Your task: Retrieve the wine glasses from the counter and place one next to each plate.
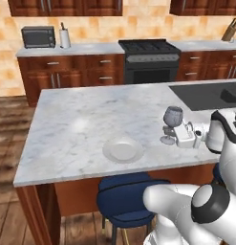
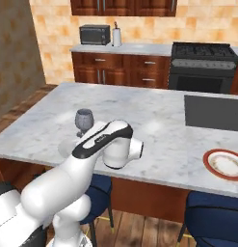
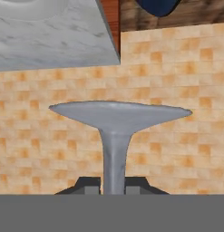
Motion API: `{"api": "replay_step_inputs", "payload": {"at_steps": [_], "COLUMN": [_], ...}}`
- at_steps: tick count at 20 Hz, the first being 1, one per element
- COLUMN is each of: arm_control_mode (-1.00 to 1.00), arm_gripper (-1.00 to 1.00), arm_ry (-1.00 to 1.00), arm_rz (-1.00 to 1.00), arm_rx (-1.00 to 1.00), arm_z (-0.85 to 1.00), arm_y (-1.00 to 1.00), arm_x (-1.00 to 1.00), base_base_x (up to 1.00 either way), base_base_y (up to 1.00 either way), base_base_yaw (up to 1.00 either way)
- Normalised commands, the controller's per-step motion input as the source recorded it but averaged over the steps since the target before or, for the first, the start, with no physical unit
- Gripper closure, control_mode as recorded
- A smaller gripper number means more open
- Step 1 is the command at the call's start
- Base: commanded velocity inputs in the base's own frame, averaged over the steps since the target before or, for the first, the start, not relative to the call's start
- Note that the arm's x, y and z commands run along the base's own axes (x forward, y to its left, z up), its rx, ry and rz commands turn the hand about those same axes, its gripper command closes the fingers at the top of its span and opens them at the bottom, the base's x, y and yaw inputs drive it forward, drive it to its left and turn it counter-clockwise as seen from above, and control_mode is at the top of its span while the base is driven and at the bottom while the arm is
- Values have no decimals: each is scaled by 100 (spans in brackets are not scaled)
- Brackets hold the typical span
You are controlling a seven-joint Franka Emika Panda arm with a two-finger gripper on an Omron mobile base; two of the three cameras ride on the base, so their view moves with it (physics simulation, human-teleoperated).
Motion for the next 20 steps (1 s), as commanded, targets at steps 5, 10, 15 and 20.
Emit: {"api": "replay_step_inputs", "payload": {"at_steps": [5,10,15,20], "arm_control_mode": [100,100,-100,-100], "arm_gripper": [100,100,100,100], "arm_ry": [0,0,-2,-8], "arm_rz": [0,0,0,1], "arm_rx": [0,0,-3,-4], "arm_z": [0,0,-24,-42], "arm_y": [0,0,0,0], "arm_x": [0,0,76,68], "base_base_x": [30,48,0,0], "base_base_y": [27,10,0,0], "base_base_yaw": [-48,-19,0,0]}}
